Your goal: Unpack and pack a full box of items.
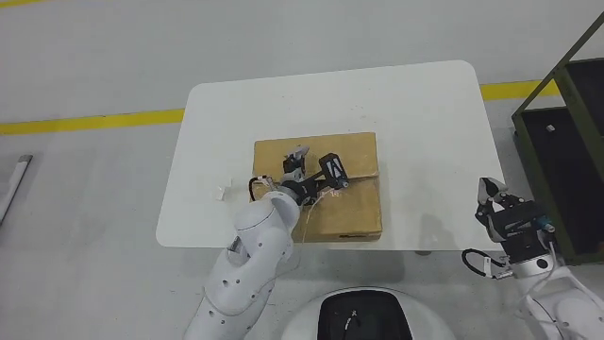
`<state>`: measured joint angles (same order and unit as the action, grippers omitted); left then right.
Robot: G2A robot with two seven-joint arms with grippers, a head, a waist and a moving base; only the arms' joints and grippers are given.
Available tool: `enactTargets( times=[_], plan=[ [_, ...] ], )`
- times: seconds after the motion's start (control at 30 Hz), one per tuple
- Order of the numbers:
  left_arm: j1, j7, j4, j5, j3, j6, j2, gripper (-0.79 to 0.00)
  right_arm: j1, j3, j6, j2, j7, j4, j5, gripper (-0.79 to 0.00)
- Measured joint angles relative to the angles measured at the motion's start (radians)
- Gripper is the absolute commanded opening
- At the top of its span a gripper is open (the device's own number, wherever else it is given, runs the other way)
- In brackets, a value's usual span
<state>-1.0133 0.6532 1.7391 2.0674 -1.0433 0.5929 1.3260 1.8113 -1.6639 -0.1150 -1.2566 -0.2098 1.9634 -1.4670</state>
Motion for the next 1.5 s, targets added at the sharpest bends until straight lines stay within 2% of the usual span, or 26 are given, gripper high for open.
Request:
enactTargets(
  times=[0.33, 0.6, 0.63, 0.67, 0.7, 1.2, 1.5],
  plan=[
    [0.01, -0.062, -0.016, 0.037, -0.017, -0.132, 0.005, 0.0, -0.01, 0.001, 0.007, -0.001, 0.006, -0.006, 0.0, -0.785],
    [0.054, -0.177, -0.053, 0.113, -0.034, -0.175, 0.002, 0.0, -0.019, 0.006, 0.01, -0.002, 0.007, -0.01, -0.002, -0.785],
    [0.055, -0.191, -0.058, 0.115, -0.033, -0.172, 0.002, -0.28, -0.02, 0.007, 0.011, -0.002, 0.008, -0.011, -0.003, -0.785],
    [0.055, -0.202, -0.061, 0.111, -0.031, -0.165, 0.003, -0.486, -0.021, 0.007, 0.012, -0.002, 0.008, -0.012, -0.003, -0.785],
    [0.057, -0.214, -0.065, 0.107, -0.029, -0.154, 0.003, -0.785, -0.022, 0.008, 0.012, -0.002, 0.008, -0.013, -0.003, -0.785],
    [0.073, -0.295, -0.083, 0.072, -0.033, -0.103, 0.005, -0.785, -0.039, 0.016, 0.008, -0.002, 0.015, -0.022, -0.007, -0.785],
    [0.009, -0.278, 0.019, 0.026, -0.028, -0.017, 0.002, -0.785, -0.037, 0.019, 0.009, -0.003, 0.017, -0.017, -0.01, -0.785]
  ],
)
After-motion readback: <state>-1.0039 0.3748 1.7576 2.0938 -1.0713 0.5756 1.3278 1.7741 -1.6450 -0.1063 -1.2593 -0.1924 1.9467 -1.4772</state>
